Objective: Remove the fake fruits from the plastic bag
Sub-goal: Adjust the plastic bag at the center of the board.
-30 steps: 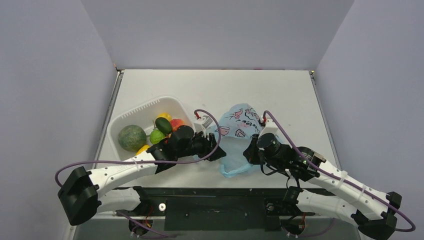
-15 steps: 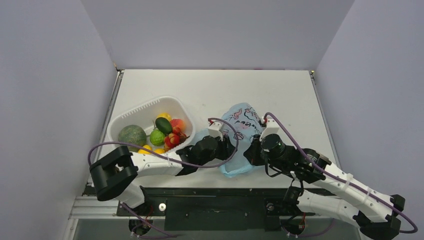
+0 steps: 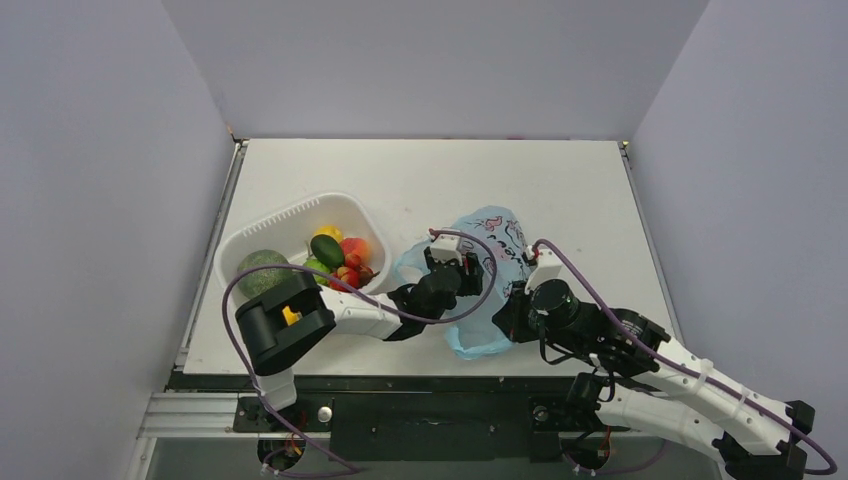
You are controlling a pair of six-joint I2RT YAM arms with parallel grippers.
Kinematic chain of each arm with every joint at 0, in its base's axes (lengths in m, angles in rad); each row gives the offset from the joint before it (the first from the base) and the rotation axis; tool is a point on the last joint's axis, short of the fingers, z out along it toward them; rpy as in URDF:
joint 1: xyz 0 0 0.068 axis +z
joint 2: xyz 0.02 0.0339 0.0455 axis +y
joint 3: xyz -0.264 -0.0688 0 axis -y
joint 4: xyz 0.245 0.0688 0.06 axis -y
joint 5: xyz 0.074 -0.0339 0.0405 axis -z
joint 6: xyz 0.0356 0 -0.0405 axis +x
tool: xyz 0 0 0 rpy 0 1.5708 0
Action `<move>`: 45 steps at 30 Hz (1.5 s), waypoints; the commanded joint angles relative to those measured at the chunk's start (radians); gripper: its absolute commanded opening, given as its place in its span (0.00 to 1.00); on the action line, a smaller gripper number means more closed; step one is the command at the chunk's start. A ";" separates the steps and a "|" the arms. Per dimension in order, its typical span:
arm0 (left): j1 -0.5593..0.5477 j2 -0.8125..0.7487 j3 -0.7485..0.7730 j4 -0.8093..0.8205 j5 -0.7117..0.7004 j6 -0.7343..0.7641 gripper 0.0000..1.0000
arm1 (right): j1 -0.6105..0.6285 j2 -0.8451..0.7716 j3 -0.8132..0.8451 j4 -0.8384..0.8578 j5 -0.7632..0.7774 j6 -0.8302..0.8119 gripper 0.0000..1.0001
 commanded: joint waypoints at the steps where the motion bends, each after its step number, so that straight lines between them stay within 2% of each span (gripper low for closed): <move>1: 0.007 0.036 0.073 0.092 -0.136 0.103 0.63 | 0.009 -0.017 -0.030 0.033 -0.026 -0.015 0.00; 13: 0.097 0.202 0.236 0.055 -0.160 0.113 0.74 | 0.016 -0.001 -0.059 0.051 -0.054 -0.041 0.00; 20: 0.121 0.288 0.263 0.225 -0.075 0.114 0.73 | 0.018 0.003 -0.092 0.052 -0.049 -0.032 0.00; 22: 0.115 0.252 0.192 0.294 -0.089 0.095 0.71 | 0.020 0.005 -0.096 0.038 -0.039 -0.031 0.00; 24: 0.116 0.191 0.118 0.296 -0.104 0.066 0.72 | 0.021 0.012 -0.089 0.025 -0.014 -0.044 0.00; 30: 0.124 -0.060 -0.066 0.122 0.026 0.002 0.70 | 0.029 0.089 -0.010 0.033 -0.003 -0.176 0.00; 32: 0.103 -0.155 -0.114 0.039 0.035 -0.014 0.69 | 0.061 0.113 0.005 0.051 -0.052 -0.214 0.00; 35: 0.045 -0.298 -0.194 -0.020 0.017 -0.005 0.69 | 0.176 0.129 0.016 0.047 -0.068 -0.216 0.00; 36: 0.040 -0.343 -0.203 -0.039 0.018 -0.004 0.69 | 0.212 0.131 0.017 0.009 -0.047 -0.175 0.00; 37: 0.034 -0.363 -0.211 -0.088 0.033 -0.017 0.69 | 0.223 0.136 0.023 -0.076 0.037 -0.142 0.00; 38: 0.033 -0.406 -0.212 -0.122 0.063 -0.030 0.68 | 0.234 0.138 0.030 -0.133 0.144 -0.048 0.00; 41: 0.031 -0.494 -0.233 -0.200 0.148 -0.052 0.68 | 0.245 0.116 0.054 -0.353 0.291 0.150 0.00; 45: 0.032 -0.625 -0.249 -0.269 0.244 -0.028 0.68 | 0.251 -0.014 0.034 -0.370 0.381 0.282 0.01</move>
